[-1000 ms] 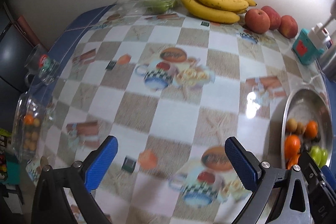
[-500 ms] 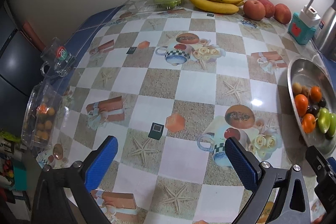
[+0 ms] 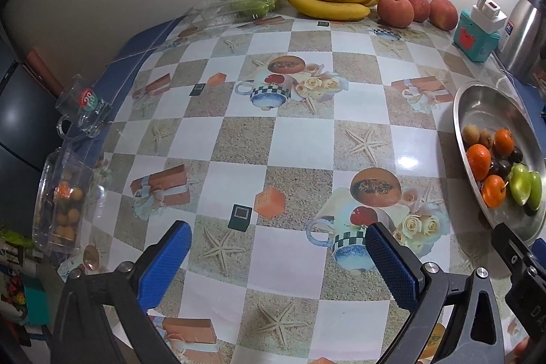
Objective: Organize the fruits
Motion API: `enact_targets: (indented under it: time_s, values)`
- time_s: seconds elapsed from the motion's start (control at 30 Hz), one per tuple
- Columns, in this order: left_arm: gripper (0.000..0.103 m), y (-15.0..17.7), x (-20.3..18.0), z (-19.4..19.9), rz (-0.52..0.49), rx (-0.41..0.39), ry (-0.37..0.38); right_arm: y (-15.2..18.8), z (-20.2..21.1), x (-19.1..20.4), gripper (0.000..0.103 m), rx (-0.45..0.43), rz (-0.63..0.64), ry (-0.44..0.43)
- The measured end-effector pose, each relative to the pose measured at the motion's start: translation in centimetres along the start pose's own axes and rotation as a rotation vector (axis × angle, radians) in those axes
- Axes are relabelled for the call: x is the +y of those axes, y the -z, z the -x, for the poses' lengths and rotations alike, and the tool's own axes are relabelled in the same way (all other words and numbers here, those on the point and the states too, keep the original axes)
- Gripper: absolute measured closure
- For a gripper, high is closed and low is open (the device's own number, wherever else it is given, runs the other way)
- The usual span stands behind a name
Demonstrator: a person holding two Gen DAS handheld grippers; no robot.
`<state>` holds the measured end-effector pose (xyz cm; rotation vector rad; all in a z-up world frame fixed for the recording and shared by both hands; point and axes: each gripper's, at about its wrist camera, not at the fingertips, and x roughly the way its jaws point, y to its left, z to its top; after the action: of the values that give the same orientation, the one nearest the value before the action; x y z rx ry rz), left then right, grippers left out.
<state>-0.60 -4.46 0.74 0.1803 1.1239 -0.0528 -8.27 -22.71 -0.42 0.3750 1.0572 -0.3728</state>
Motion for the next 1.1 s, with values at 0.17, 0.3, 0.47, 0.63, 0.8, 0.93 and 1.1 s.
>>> enact_targets:
  time_s: [0.17,0.3,0.47,0.63,0.8,0.93,1.1]
  values:
    - [0.000,-0.01,-0.01,-0.08,-0.001,0.004,0.008,-0.03,-0.04,0.17,0.006,-0.001,0.013,0.006]
    - [0.000,0.02,-0.06,-0.17,-0.004,0.009,0.010,-0.07,-0.11,0.30,0.006,0.000,0.018,0.008]
    - [0.000,0.03,-0.10,-0.22,-0.003,0.011,0.009,-0.05,-0.20,0.30,0.006,0.003,0.020,0.007]
    - [0.000,0.00,0.01,-0.34,-0.003,0.013,0.009,-0.04,-0.32,0.32,0.006,0.007,0.021,0.006]
    - [0.000,-0.02,-0.01,-0.34,-0.003,0.013,0.008,-0.01,-0.40,0.32,0.006,0.008,0.022,0.005]
    - [0.000,0.03,0.07,-0.43,-0.001,0.014,0.006,-0.04,-0.38,0.33,0.006,0.008,0.021,0.005]
    - [0.000,-0.01,0.07,-0.45,-0.003,0.014,0.006,-0.04,-0.42,0.30,0.006,0.010,0.022,0.005]
